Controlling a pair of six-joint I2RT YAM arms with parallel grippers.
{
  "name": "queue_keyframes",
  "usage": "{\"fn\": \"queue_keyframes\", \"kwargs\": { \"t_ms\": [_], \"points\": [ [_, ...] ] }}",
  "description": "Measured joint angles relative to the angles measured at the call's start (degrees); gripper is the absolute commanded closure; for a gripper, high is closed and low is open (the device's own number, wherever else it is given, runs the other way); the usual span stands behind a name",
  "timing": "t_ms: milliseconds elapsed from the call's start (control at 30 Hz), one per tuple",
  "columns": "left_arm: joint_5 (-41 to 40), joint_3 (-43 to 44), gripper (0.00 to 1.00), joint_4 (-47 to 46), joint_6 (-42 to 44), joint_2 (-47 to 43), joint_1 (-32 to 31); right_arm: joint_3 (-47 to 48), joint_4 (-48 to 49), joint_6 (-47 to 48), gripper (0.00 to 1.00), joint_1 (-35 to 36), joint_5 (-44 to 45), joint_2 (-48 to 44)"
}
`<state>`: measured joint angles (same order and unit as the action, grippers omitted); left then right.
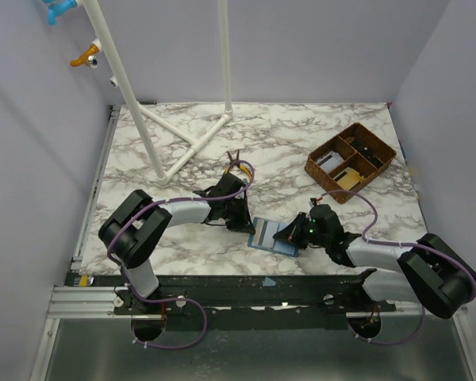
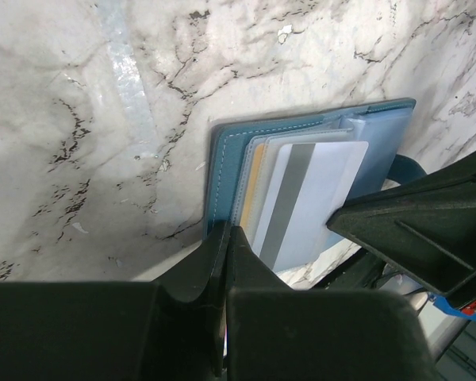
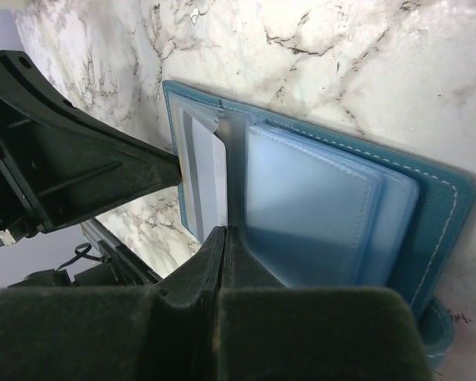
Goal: Take the credit cards out of the card holder
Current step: Remove the credit card from the card holder.
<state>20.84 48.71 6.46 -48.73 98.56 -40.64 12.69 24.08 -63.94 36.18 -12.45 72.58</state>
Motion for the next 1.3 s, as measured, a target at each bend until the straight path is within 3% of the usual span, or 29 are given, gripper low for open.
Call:
{"fn": "queue_keyframes", "kwargs": {
  "t_ms": [1300],
  "points": [
    [0.5, 0.3, 1.00, 1.3, 1.0, -0.3, 1.0, 0.1, -25.0, 4.7, 0.99, -0.7, 5.9, -21.4]
  ]
}}
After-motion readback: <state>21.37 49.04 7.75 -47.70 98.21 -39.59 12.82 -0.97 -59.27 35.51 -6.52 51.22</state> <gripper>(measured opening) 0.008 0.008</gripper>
